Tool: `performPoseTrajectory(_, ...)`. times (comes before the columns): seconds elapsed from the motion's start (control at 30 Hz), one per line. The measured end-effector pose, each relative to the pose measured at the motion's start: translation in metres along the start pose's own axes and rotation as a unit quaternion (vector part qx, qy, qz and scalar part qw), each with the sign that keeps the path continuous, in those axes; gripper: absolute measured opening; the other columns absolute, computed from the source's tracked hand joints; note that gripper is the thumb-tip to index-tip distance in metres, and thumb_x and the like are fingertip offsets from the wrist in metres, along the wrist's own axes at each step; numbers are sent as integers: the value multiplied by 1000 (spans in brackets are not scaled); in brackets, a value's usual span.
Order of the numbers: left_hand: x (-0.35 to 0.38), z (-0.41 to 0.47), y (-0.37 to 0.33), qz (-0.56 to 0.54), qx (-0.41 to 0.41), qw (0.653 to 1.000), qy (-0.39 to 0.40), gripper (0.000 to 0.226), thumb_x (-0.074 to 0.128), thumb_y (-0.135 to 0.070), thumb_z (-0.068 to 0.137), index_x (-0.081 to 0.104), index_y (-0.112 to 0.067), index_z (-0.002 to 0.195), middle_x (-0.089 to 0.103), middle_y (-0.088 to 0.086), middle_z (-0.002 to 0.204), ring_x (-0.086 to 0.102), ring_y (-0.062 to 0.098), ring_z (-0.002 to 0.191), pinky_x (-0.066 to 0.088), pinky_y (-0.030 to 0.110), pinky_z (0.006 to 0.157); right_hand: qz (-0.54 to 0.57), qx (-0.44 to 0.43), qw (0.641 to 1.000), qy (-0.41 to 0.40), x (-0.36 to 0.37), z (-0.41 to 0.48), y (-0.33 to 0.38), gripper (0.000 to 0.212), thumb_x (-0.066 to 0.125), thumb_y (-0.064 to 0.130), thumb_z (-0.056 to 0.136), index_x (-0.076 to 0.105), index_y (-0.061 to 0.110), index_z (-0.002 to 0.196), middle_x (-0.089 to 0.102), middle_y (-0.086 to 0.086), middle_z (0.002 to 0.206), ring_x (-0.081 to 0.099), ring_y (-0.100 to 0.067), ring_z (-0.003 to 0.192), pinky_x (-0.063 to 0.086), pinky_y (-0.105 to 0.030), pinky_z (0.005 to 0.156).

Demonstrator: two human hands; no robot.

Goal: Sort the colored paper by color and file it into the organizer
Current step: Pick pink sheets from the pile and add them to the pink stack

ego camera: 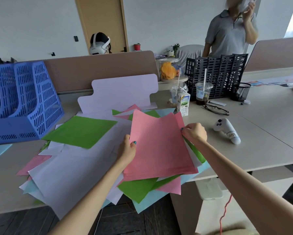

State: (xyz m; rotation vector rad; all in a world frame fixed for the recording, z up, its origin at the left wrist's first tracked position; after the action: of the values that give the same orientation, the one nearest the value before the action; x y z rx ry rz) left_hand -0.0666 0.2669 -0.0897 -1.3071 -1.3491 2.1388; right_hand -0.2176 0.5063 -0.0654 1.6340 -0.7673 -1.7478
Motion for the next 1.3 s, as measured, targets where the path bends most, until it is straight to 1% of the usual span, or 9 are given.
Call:
performPoseTrajectory(0.33, -37, 0, -16, -52, 70, 991, -106, 15, 43, -2, 97, 49, -3, 111, 59, 4, 100, 56, 20, 86, 39, 26, 72, -152, -228, 944, -186, -46, -41, 76, 22, 39, 20, 97, 58, 10, 106, 66, -19, 89, 61, -41, 81, 37, -37, 61)
performPoseTrajectory(0.53, -52, -6, -11, -16, 73, 990, -118, 22, 43, 0, 97, 48, -1, 118, 60, 6, 103, 60, 23, 92, 39, 26, 72, -216, -394, 845, -291, -68, -92, 144, 8, 59, 3, 74, 61, 10, 78, 55, -3, 45, 51, -27, 34, 27, -24, 38)
performPoseTrajectory(0.63, -56, -12, -11, -11, 75, 990, -117, 29, 44, 1, 97, 46, 4, 125, 59, 18, 118, 58, 27, 104, 35, 24, 77, -225, -455, 808, -299, -64, -119, 169, 23, 71, -1, 56, 57, 12, 69, 49, 2, 41, 41, -22, 26, 15, -17, 38)
performPoseTrajectory(0.73, -60, -17, -8, -14, 68, 992, -108, 31, 44, 0, 97, 45, 5, 127, 58, 15, 121, 58, 30, 109, 35, 24, 80, -176, -462, 816, -299, -60, -129, 184, 22, 76, 2, 65, 57, 13, 72, 51, 1, 45, 45, -26, 30, 16, -18, 40)
performPoseTrajectory(0.87, -71, -17, 4, -24, 55, 994, -88, 17, 45, -1, 97, 50, 1, 113, 59, 12, 98, 56, 28, 81, 34, 24, 60, -10, -448, 828, -337, -76, -135, 195, 8, 61, 11, 87, 60, 11, 79, 49, -3, 43, 46, -31, 32, 25, -22, 37)
performPoseTrajectory(1.0, -78, -8, 22, -42, 29, 996, -68, 7, 46, -10, 98, 50, -4, 101, 58, 10, 90, 52, 21, 81, 35, 20, 57, 83, -419, 830, -359, -89, -135, 199, 28, 40, 23, 95, 62, 9, 87, 53, -7, 48, 50, -34, 41, 23, -26, 44)
performPoseTrajectory(1.13, -80, -10, 25, -94, -41, 995, -15, 31, 34, -31, 103, 44, -13, 125, 51, -9, 103, 52, 16, 101, 40, 24, 78, 135, -370, 855, -338, -91, -125, 201, 23, 43, 19, 94, 63, 11, 98, 58, -11, 56, 52, -36, 52, 22, -31, 50)
performPoseTrajectory(1.2, -79, -8, 31, -153, -87, 984, 12, 48, 26, -42, 103, 45, -11, 134, 54, -1, 125, 52, 18, 114, 41, 32, 93, 138, -354, 861, -338, -91, -120, 203, 22, 43, 21, 95, 63, 12, 98, 61, -11, 60, 53, -35, 57, 22, -31, 53)
performPoseTrajectory(1.3, -76, -2, 44, -223, -144, 963, 35, 69, 14, -57, 98, 57, -10, 123, 66, 11, 111, 62, 20, 96, 48, 30, 79, 116, -364, 868, -318, -90, -117, 218, 23, 43, 25, 98, 62, 12, 99, 66, -12, 70, 57, -36, 68, 26, -32, 56)
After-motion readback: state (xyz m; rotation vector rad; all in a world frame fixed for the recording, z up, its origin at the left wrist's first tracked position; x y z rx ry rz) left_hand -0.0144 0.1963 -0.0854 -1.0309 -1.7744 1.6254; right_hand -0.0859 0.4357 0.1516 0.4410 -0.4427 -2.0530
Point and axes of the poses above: each hand's wrist, its own z-axis towards the middle knuckle, its own x-axis out of the palm, y = z × x, the point moved 6 cm from there along z, towards the middle knuckle
